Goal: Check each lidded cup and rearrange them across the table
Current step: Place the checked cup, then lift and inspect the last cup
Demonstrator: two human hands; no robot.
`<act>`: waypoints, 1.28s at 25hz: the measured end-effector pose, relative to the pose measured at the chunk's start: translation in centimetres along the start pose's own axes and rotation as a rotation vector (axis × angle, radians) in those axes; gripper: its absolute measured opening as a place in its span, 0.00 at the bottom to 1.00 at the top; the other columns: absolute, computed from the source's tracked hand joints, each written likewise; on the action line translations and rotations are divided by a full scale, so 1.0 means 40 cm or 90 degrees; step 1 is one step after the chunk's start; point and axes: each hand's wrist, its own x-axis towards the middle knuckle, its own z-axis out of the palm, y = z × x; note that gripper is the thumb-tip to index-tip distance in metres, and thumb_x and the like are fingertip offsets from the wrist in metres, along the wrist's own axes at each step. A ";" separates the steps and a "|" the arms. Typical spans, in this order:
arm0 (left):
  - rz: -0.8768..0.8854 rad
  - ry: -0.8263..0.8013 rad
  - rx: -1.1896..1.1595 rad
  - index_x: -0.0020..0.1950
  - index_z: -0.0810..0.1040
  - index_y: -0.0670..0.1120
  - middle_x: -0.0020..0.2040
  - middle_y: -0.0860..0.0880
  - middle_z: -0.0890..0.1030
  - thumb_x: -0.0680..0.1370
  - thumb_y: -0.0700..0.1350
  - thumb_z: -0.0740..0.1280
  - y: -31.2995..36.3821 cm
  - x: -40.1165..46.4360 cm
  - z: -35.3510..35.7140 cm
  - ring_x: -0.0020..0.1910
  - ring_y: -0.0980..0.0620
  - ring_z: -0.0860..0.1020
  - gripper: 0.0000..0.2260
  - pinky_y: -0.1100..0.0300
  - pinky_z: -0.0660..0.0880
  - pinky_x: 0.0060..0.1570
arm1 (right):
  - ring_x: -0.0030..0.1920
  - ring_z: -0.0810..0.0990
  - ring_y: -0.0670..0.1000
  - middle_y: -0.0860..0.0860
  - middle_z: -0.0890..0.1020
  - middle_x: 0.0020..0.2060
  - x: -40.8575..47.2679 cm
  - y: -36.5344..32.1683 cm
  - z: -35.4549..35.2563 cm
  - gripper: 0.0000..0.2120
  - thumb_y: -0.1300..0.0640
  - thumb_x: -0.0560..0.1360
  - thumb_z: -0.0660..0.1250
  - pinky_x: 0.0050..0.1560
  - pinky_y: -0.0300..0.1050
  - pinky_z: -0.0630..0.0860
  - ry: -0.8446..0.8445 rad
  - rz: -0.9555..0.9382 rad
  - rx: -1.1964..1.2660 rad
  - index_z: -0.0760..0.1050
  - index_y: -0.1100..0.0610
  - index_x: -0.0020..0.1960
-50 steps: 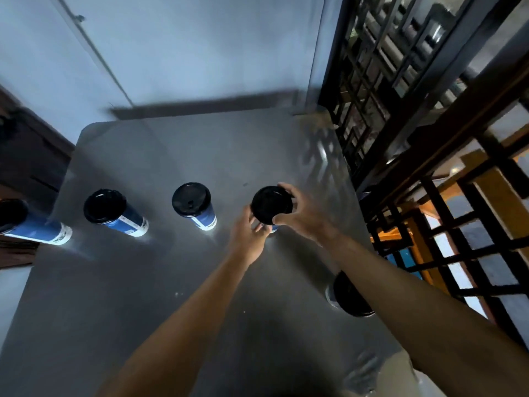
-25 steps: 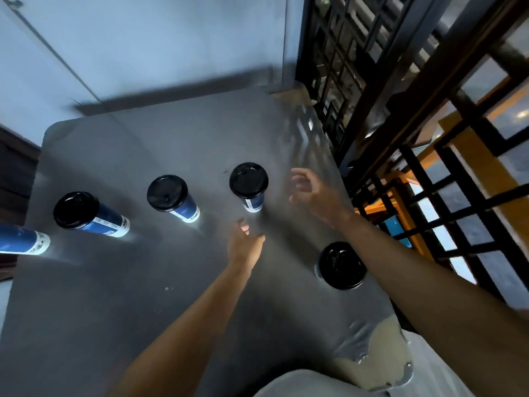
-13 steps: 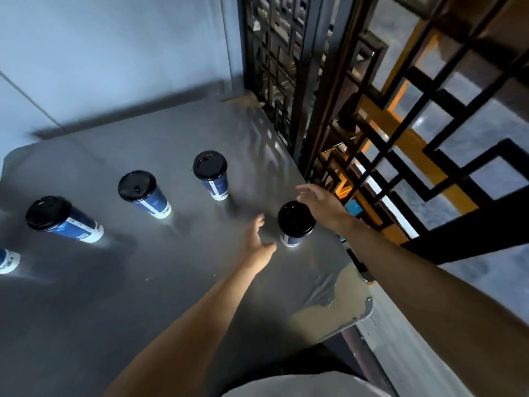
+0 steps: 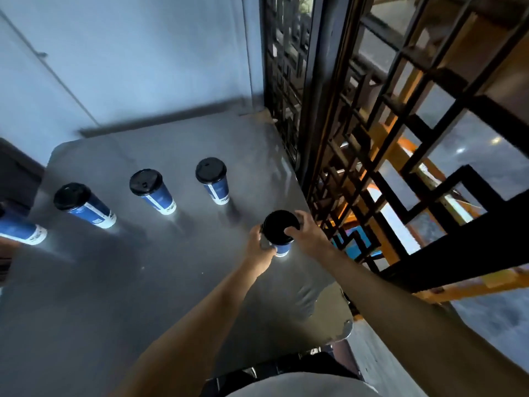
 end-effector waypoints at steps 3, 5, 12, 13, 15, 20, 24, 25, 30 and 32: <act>-0.006 0.047 -0.039 0.57 0.79 0.38 0.48 0.44 0.80 0.74 0.27 0.70 0.005 -0.031 0.000 0.40 0.65 0.77 0.13 0.73 0.73 0.39 | 0.65 0.76 0.56 0.52 0.76 0.67 0.022 -0.002 -0.002 0.32 0.44 0.71 0.67 0.66 0.52 0.73 0.001 0.017 0.048 0.67 0.52 0.73; -0.023 0.051 -0.068 0.46 0.78 0.43 0.42 0.46 0.80 0.75 0.31 0.72 0.008 -0.064 -0.013 0.34 0.67 0.76 0.08 0.70 0.73 0.38 | 0.60 0.80 0.57 0.54 0.81 0.60 0.036 -0.008 -0.001 0.34 0.35 0.64 0.62 0.62 0.56 0.77 -0.036 0.005 0.034 0.74 0.51 0.65; -0.128 0.014 -0.259 0.64 0.76 0.52 0.57 0.46 0.86 0.77 0.51 0.74 -0.001 -0.179 -0.037 0.53 0.48 0.86 0.18 0.51 0.82 0.56 | 0.46 0.86 0.60 0.62 0.86 0.49 -0.014 -0.022 0.034 0.30 0.34 0.79 0.53 0.41 0.49 0.82 -0.294 0.144 0.172 0.80 0.58 0.57; -0.156 0.008 -0.315 0.66 0.75 0.52 0.57 0.43 0.86 0.77 0.51 0.75 -0.010 -0.188 -0.038 0.52 0.42 0.86 0.19 0.43 0.83 0.55 | 0.49 0.86 0.61 0.62 0.86 0.50 -0.024 -0.023 0.047 0.33 0.31 0.79 0.51 0.40 0.50 0.82 -0.310 0.154 0.177 0.80 0.58 0.58; -0.210 0.009 -0.416 0.65 0.73 0.52 0.55 0.37 0.85 0.76 0.51 0.75 -0.024 -0.205 -0.038 0.49 0.33 0.86 0.20 0.33 0.82 0.51 | 0.49 0.86 0.61 0.61 0.86 0.49 -0.052 -0.027 0.069 0.36 0.30 0.79 0.48 0.40 0.51 0.83 -0.311 0.149 0.173 0.80 0.58 0.58; -0.264 0.022 -0.563 0.69 0.73 0.48 0.60 0.35 0.83 0.74 0.61 0.74 -0.077 -0.208 -0.035 0.53 0.30 0.84 0.29 0.29 0.80 0.52 | 0.53 0.84 0.59 0.58 0.82 0.56 -0.101 -0.010 0.122 0.26 0.35 0.81 0.53 0.52 0.54 0.82 -0.311 0.098 0.194 0.73 0.54 0.63; -0.337 -0.065 -0.710 0.72 0.75 0.42 0.67 0.34 0.80 0.83 0.61 0.61 -0.087 -0.224 -0.041 0.59 0.34 0.79 0.27 0.42 0.82 0.50 | 0.48 0.82 0.56 0.60 0.81 0.56 -0.128 0.009 0.138 0.20 0.44 0.81 0.59 0.49 0.56 0.81 -0.278 0.117 0.232 0.72 0.58 0.64; -0.363 -0.068 -0.736 0.71 0.76 0.43 0.65 0.35 0.81 0.83 0.61 0.61 -0.085 -0.222 -0.040 0.58 0.34 0.79 0.26 0.41 0.81 0.52 | 0.47 0.82 0.56 0.60 0.81 0.54 -0.132 0.010 0.137 0.19 0.44 0.82 0.59 0.48 0.56 0.80 -0.275 0.128 0.231 0.73 0.58 0.63; -0.412 -0.039 -0.734 0.61 0.80 0.44 0.57 0.38 0.81 0.80 0.58 0.65 -0.092 -0.210 -0.032 0.50 0.38 0.80 0.20 0.34 0.66 0.72 | 0.44 0.82 0.57 0.58 0.83 0.49 -0.125 0.021 0.141 0.17 0.43 0.80 0.58 0.56 0.66 0.78 -0.288 0.173 0.209 0.77 0.53 0.58; -0.416 -0.040 -0.740 0.65 0.80 0.43 0.59 0.38 0.79 0.79 0.59 0.66 -0.102 -0.210 -0.030 0.54 0.37 0.79 0.23 0.34 0.64 0.75 | 0.45 0.83 0.58 0.60 0.83 0.50 -0.116 0.024 0.140 0.17 0.42 0.80 0.59 0.56 0.68 0.77 -0.290 0.169 0.213 0.77 0.53 0.57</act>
